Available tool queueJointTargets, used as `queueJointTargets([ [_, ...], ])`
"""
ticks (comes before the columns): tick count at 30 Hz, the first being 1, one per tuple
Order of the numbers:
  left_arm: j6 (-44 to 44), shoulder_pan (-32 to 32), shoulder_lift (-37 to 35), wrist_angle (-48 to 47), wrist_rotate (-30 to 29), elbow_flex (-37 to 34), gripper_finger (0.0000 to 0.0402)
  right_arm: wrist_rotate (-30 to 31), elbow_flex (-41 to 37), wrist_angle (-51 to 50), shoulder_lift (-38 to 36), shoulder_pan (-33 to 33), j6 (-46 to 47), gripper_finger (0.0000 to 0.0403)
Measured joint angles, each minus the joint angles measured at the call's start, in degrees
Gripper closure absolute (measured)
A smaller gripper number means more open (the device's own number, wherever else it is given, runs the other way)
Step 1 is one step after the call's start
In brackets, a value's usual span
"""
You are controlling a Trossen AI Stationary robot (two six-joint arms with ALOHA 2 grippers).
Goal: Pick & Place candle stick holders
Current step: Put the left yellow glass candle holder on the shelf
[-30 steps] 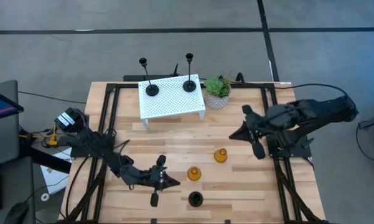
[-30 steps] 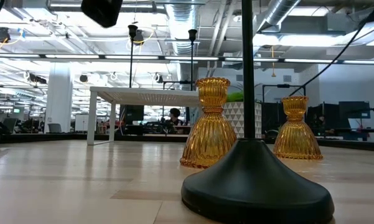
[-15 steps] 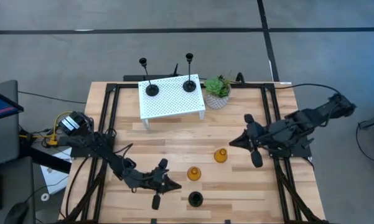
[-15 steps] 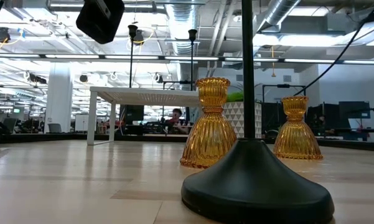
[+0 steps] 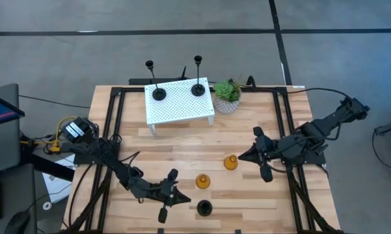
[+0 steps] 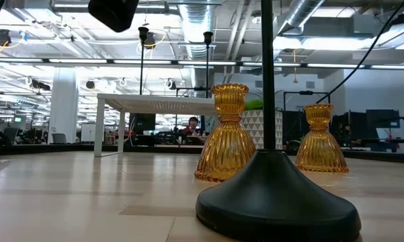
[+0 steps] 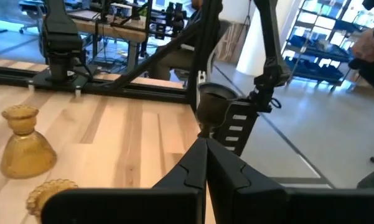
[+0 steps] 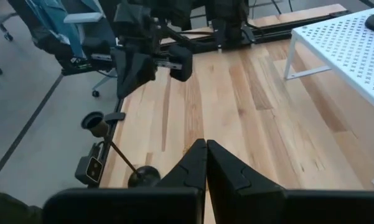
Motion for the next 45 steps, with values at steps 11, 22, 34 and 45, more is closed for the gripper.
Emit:
queueJointTargets([
  [11, -5.4, 0.3, 9.0, 0.0, 1.0, 5.5, 0.0396, 0.0, 0.0, 1.2, 0.0, 0.0, 0.0, 0.0403],
  [22, -5.5, 0.2, 11.1, -0.1, -3.3, 7.0, 0.0397, 0.4, 0.0, -0.4, 0.0, 0.0, 0.1, 0.0403],
  [34, -5.4, 3.3, 11.1, -1.9, -16.0, 5.2, 0.0382, 1.3, 0.0, -4.8, 0.0, 0.4, 3.0, 0.0403],
  [45, -8.5, 7.0, 11.0, -6.2, -13.7, 5.2, 0.0304, 1.3, 0.0, -7.7, 0.0, 0.4, 4.5, 0.0403],
])
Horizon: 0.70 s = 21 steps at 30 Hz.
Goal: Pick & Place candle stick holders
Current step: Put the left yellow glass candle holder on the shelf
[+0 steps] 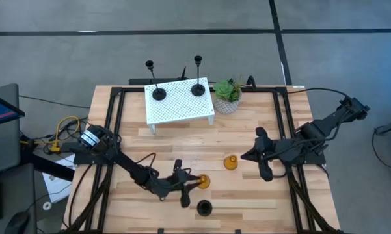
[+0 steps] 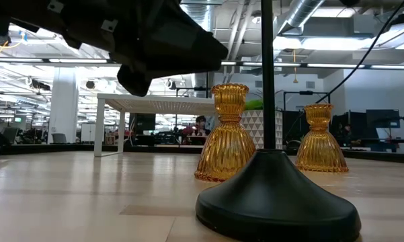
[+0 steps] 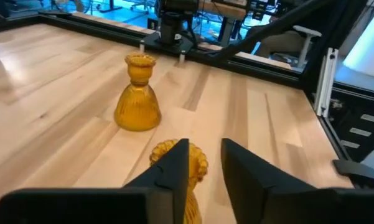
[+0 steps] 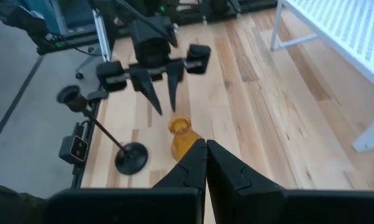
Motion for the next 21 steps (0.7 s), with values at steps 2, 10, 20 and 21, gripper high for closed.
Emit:
queueJointTargets([
  [2, 0.0, -0.4, 0.0, 0.0, 0.0, 0.0, 0.0292, 0.0, 0.0, -1.5, 0.0, 0.0, 1.0, 0.0403],
  [10, -2.9, -1.9, 0.0, -5.7, 0.0, 0.0, 0.0253, 0.0, 0.0, -4.6, 0.0, 0.0, 3.0, 0.0403],
  [20, -4.8, 1.7, 0.0, -8.0, 1.6, 0.0, 0.0219, 0.0, 0.0, -4.6, 0.0, 0.0, 3.0, 0.0403],
  [21, -4.8, 2.5, 0.2, -8.0, 3.1, 0.0, 0.0215, 0.0, 0.0, -4.6, 0.0, 0.0, 3.0, 0.0403],
])
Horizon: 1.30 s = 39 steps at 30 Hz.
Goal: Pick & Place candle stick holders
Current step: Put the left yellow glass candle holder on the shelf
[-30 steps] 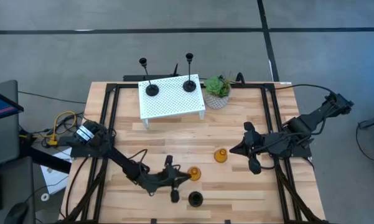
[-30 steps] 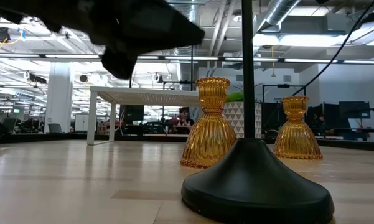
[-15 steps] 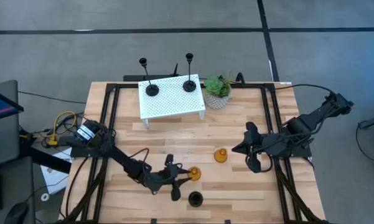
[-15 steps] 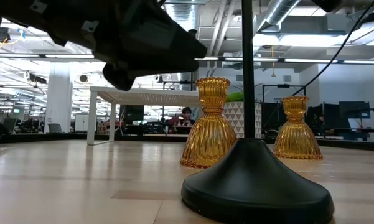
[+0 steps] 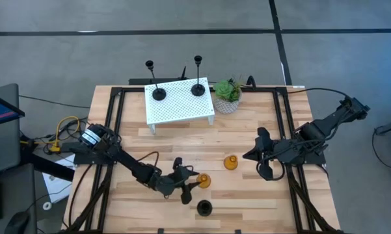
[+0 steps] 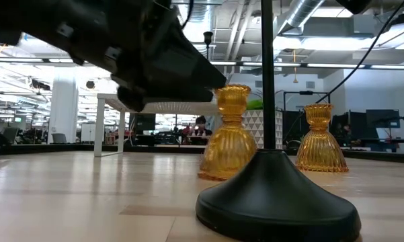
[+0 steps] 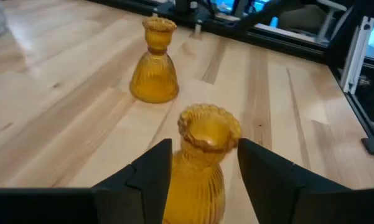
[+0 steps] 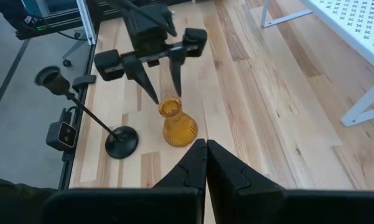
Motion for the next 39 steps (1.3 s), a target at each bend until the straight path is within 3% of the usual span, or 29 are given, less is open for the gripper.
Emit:
queueJointTargets([
  [5, -0.2, 3.1, 0.4, 0.1, 6.9, 0.0, 0.0189, 0.0, 0.0, 0.0, 0.0, 0.0, 0.0, 0.0403],
  [13, -0.2, 6.1, 0.4, 0.2, 12.6, 0.0, 0.0149, 0.0, 0.0, 0.0, 0.0, 0.0, 0.0, 0.0403],
  [28, -0.2, 9.0, 0.7, 2.2, 14.8, 0.0, 0.0115, 0.8, 0.0, 0.0, 0.0, -0.1, 0.0, 0.0403],
  [39, 0.0, 9.6, 8.6, 8.4, 15.2, 3.1, 0.0115, 1.9, 0.0, 0.0, 0.0, -0.1, 0.0, 0.0403],
])
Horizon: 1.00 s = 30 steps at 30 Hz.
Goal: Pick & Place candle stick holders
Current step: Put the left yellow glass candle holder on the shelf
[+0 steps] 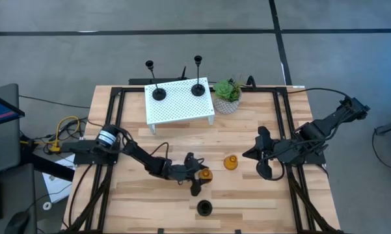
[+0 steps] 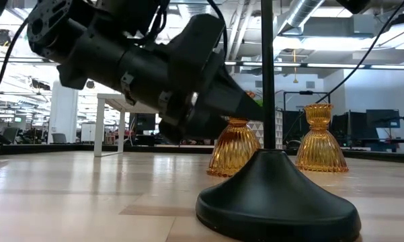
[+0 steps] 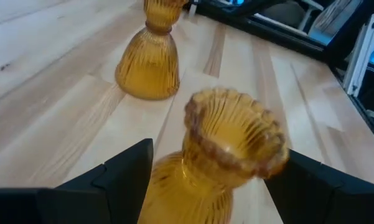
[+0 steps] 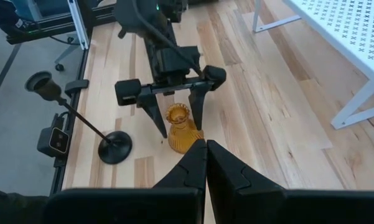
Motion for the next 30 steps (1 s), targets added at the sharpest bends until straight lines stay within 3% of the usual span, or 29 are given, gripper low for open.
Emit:
queueJointTargets([
  [12, 3.1, 0.0, -2.6, -0.1, 0.0, 0.0, 0.0120, 0.0, 0.0, 0.0, 0.0, 0.0, 0.0, 0.0403],
  [30, 2.8, 0.0, -2.3, -0.6, 0.0, -0.1, 0.0196, 0.0, 0.0, 0.0, 0.0, 0.0, 0.0, 0.0403],
])
